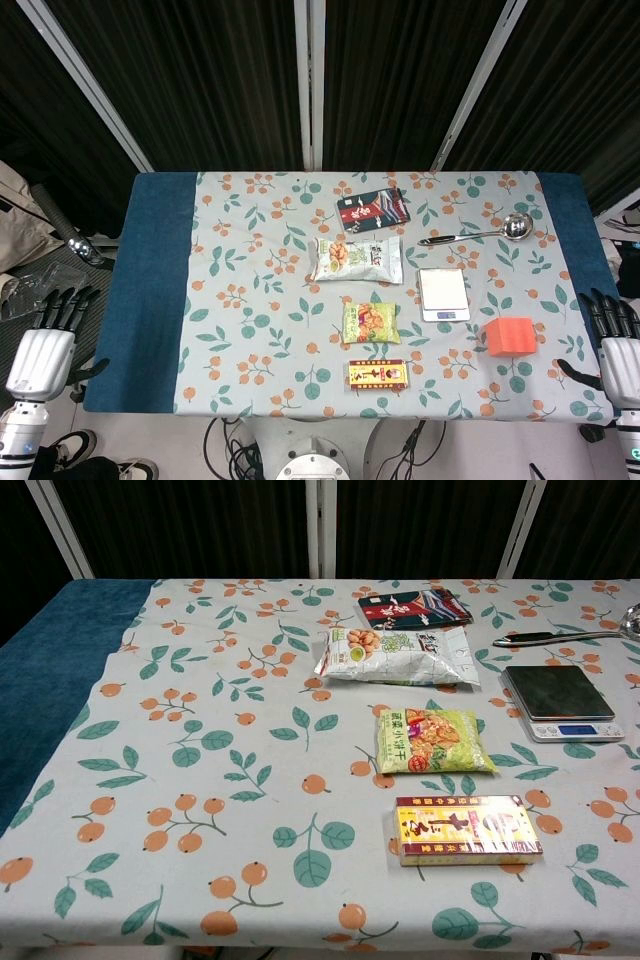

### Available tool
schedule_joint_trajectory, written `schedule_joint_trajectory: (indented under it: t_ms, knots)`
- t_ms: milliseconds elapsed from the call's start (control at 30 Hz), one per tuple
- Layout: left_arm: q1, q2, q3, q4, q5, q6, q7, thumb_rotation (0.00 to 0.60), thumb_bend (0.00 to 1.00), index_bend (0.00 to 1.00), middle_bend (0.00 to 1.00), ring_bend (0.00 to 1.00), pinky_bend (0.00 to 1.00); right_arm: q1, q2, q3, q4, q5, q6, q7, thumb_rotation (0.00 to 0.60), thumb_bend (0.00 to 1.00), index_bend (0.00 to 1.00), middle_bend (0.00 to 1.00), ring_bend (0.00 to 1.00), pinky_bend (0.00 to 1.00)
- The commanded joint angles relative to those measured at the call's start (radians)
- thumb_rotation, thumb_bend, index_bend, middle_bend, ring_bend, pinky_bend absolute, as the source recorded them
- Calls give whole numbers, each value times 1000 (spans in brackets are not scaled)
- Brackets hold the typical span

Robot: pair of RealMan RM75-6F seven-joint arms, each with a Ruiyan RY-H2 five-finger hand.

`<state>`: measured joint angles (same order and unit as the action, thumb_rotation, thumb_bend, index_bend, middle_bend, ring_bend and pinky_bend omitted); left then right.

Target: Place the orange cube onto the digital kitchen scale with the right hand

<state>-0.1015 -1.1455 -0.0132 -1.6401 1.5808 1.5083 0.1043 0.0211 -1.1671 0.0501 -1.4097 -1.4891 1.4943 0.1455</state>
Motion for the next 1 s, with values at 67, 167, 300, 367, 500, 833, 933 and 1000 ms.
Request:
schedule_joint_trajectory:
  t_ms: [67,167,300,367,500,833,933,1000]
  knots:
    - [-3,-5,-1,6,-1,-4,-2,600,72,80,53,0,0,2,4,-4,-6,-4,-5,1,600,38,0,0,0,0]
    - [-3,-12,-1,12,-3,-6,-7,600,72,80,53,0,0,4,10,-7,-11,-10,-11,2,600,37,0,0,0,0]
    - [-3,-12,3,13,-1,-8,-6,600,72,80,53,0,0,8,28,-20,-32,-10,-37,-15,600,28,0,0,0,0]
    - [-3,-11,1,13,-3,-7,-8,600,72,80,53,0,0,13,43,-27,-58,5,-70,-39,600,25,0,0,0,0]
    - [-8,-9,-2,13,-6,-14,-12,600,72,80,53,0,0,41,64,-36,-112,41,-156,-114,600,17,0,0,0,0]
    - [-8,-13,4,22,-10,-21,-13,600,72,83,53,0,0,154,44,-17,-198,119,-341,-305,600,14,0,0,0,0]
    - [-5,-10,4,21,-11,-16,-16,600,72,83,53,0,0,188,35,-11,-224,170,-395,-394,600,19,0,0,0,0]
    - [-3,-10,6,22,-11,-16,-16,600,72,83,53,0,0,209,28,-13,-238,199,-431,-439,600,23,0,0,0,0]
